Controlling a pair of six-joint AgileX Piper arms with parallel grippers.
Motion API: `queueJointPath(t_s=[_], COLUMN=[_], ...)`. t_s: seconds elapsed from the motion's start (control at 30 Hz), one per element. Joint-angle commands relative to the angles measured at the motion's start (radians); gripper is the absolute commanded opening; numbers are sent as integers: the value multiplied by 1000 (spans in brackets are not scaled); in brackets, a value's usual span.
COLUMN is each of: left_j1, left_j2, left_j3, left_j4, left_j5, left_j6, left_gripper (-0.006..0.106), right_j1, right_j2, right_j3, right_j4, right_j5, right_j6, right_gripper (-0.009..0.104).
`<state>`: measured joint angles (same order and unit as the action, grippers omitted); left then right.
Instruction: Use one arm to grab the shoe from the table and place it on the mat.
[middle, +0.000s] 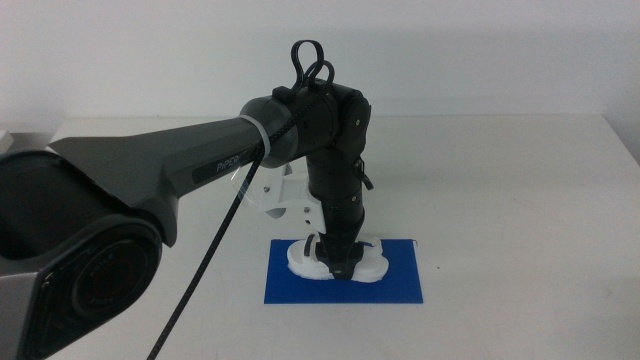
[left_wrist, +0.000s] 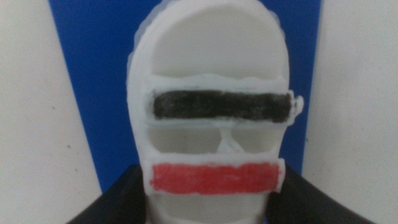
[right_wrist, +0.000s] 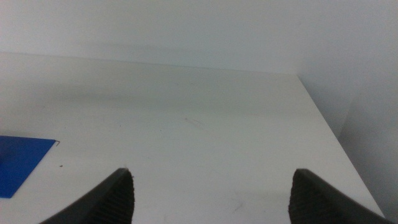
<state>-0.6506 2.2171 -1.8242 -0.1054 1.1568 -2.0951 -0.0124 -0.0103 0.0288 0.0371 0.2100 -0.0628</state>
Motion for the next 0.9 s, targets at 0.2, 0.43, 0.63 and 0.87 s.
queueJointPath(t_s=[0.2, 0.43, 0.63, 0.87], left_j1=[-3, -3, -3, -3], left_j2=[-65, -44, -62, -152], left_j3=[-27, -27, -27, -27], left_j4=[-24, -45, -34, -22], left_j5=[-28, -27, 6, 83], left_j6=[-24, -24, -24, -24], left_gripper=[-1, 8, 88, 93], right_j1=[1, 1, 1, 1], right_j2=[-26, -26, -26, -26], right_j3=[5, 5, 5, 5], right_j4=[-9, -9, -9, -9], right_j5=[-76, -76, -76, -76], right_j6=[-8, -8, -8, -8], right_gripper=[64, 64, 64, 64])
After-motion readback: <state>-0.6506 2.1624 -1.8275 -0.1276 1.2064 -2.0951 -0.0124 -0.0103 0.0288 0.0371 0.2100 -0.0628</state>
